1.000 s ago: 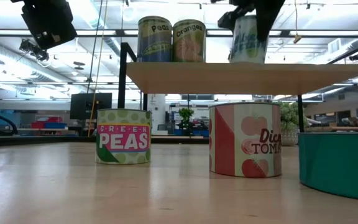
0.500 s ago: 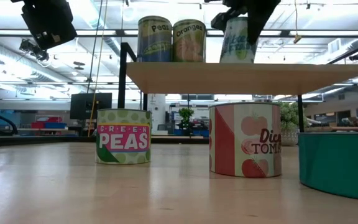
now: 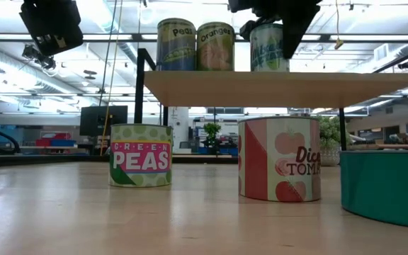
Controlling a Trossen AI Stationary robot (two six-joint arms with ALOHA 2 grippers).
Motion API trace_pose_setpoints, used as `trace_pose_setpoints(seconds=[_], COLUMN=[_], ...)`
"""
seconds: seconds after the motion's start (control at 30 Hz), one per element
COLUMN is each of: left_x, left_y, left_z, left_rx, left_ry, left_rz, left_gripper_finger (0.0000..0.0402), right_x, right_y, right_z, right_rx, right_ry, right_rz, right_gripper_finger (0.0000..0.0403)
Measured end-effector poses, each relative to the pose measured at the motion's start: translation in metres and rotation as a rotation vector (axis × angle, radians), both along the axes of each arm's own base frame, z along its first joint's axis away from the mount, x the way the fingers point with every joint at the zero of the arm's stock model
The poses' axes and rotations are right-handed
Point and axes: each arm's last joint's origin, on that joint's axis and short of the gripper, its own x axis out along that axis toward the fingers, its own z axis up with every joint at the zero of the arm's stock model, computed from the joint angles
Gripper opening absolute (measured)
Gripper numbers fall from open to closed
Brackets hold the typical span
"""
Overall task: Pick and place cans onto a shelf
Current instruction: Put the canned mixed vegetables on the shelf
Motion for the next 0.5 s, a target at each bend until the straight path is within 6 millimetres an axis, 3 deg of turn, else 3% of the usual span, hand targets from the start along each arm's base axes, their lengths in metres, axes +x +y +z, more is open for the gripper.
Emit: trace_pose_setpoints(seconds=[0.5], left_x=[0.000], left_y=[-0.001], left_z=[0.000], left_rx=[-0.013], left_ry=[0.008], left_rz=[-0.021], left_gripper_finger=[0.0172], right_x=[-0.019], right_y=[0.004], right_z=[0.029], right_rx=[-0.069], right_ry=[-0.066], right_rz=[-0.187], right_gripper_finger=[0.0382])
